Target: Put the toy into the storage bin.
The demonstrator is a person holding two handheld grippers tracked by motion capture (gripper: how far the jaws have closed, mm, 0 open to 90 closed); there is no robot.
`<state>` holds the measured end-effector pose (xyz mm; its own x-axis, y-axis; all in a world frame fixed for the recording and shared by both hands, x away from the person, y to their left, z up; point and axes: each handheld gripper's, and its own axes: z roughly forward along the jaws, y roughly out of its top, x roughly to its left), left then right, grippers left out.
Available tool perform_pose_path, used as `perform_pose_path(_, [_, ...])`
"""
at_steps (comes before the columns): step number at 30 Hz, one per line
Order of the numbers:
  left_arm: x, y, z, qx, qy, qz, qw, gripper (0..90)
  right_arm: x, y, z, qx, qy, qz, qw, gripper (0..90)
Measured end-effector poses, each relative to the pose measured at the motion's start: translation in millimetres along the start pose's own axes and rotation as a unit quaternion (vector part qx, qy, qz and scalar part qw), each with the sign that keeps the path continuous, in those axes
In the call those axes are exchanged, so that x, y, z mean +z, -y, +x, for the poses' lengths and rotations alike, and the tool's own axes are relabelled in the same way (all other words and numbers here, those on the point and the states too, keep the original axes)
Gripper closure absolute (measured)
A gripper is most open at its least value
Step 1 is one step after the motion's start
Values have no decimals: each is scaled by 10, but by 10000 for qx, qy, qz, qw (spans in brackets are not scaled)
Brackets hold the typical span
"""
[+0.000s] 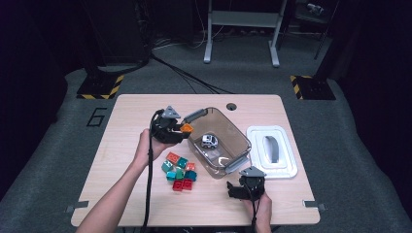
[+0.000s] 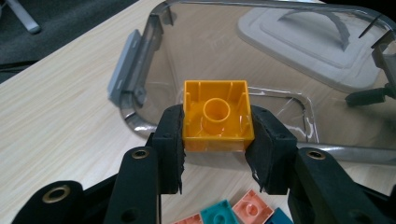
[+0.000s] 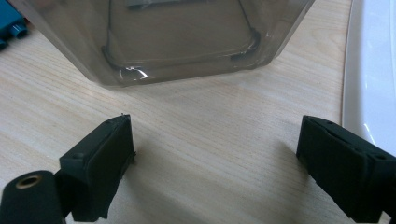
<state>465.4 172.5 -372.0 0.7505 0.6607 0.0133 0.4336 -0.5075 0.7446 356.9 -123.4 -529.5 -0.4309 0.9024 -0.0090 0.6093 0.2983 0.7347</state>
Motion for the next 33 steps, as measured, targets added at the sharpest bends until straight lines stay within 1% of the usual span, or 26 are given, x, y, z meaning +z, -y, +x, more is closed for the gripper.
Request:
perform_pose_path(5, [131,-74,-53,25,112,187,9998,589,0,0,0,4,0,-4,10000,108])
perform_pose_path(7, [172,-97,-74,102,94,259,9996,589,-1,0,2,16,-2,-2,10000,108])
perform_pose_path(8, [200,-109,-86,133,117,333,9993,589,-1,1,2,15,-1,-3,10000,109])
perform_pose_path(15, [241,-121,-105,144,137,470,9987,584,-2,1,0,0,-5,-8,10000,112])
perform_pose_path(16, [241,-121,-110,147,123,490,9986,579,-1,0,1,7,-4,-8,10000,112])
perform_pose_path(19, [225,-123,-120,126,108,500,9986,510,-1,1,0,1,-15,-10,10000,112])
perform_pose_path(21, [201,-125,-123,114,90,475,9988,461,-1,0,1,8,-14,-4,10000,112])
perform_pose_path(22, [176,-128,-117,151,68,459,9988,443,-1,1,0,0,-4,-10,10000,113])
perform_pose_path(23, [148,-130,-119,133,73,428,9990,406,-2,0,0,1,-5,-7,10000,113])
perform_pose_path(27, [22,-108,-137,109,-6,249,9996,315,-2,0,2,11,-6,-3,10000,114])
perform_pose_path(28, [-11,-92,-146,97,-71,178,9998,289,-2,1,3,20,-15,-4,10000,114])
perform_pose_path(29, [-48,-74,-153,92,-128,159,9998,263,-2,0,4,26,-3,-5,10000,114])
perform_pose_path(30, [-89,-39,-155,83,-166,76,9998,243,-2,0,3,24,-15,-3,10000,114])
perform_pose_path(31, [-120,-16,-155,92,-205,57,9997,214,-2,0,4,30,-13,-2,10000,114])
perform_pose_path(33, [-187,59,-151,81,-268,-29,9996,187,-2,0,2,12,-15,-8,10000,115])
